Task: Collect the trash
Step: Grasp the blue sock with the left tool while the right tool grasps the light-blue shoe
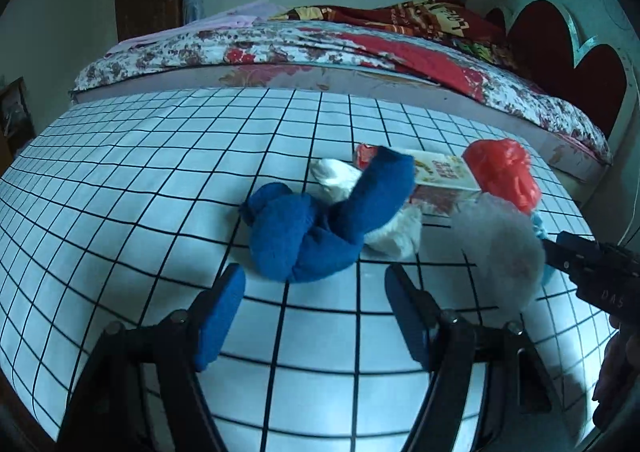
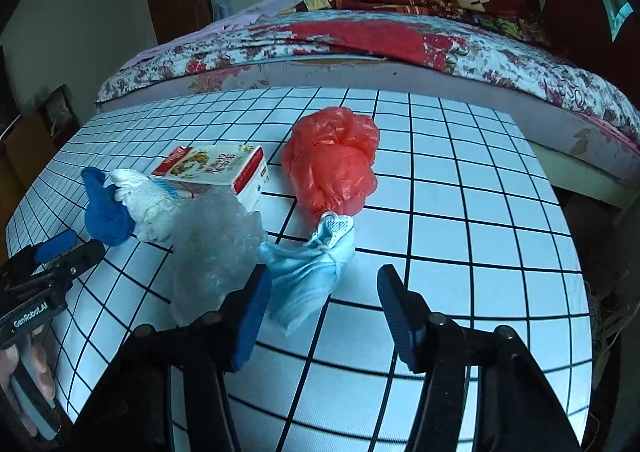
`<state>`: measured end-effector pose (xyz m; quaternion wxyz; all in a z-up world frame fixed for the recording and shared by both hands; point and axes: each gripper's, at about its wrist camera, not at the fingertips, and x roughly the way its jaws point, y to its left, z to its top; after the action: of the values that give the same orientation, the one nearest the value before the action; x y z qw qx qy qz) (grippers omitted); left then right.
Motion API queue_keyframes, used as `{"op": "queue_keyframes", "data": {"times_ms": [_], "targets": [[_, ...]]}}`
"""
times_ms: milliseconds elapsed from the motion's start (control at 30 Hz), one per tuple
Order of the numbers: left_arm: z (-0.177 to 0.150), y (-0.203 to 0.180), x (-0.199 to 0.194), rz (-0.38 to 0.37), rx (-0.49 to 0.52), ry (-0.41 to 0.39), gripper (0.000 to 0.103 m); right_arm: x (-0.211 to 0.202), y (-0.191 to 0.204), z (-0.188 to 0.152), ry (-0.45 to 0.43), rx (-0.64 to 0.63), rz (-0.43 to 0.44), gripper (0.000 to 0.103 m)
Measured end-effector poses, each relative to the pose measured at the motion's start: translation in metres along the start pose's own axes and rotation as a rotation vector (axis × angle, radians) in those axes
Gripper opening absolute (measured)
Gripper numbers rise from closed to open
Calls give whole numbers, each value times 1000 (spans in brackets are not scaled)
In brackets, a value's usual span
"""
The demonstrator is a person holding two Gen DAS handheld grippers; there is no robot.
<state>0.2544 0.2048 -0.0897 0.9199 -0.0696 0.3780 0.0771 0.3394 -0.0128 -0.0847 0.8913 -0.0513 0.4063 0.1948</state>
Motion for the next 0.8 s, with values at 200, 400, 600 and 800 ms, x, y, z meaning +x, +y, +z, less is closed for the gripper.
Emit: {"op": "queue_keyframes", "data": {"times_ms": [200, 400, 600, 800], "targets": [[10, 5, 22, 5, -22, 46, 67, 17, 0, 1, 34, -17, 14, 45], [17, 3, 31, -11, -17, 62, 56, 20, -3, 4, 39, -41, 13, 40], [15, 6, 21, -16, -7, 47, 45, 13, -5, 1, 43, -63, 23, 30], [6, 6, -2, 17, 31, 11, 44, -13, -11, -4, -1, -60, 29, 28]]}}
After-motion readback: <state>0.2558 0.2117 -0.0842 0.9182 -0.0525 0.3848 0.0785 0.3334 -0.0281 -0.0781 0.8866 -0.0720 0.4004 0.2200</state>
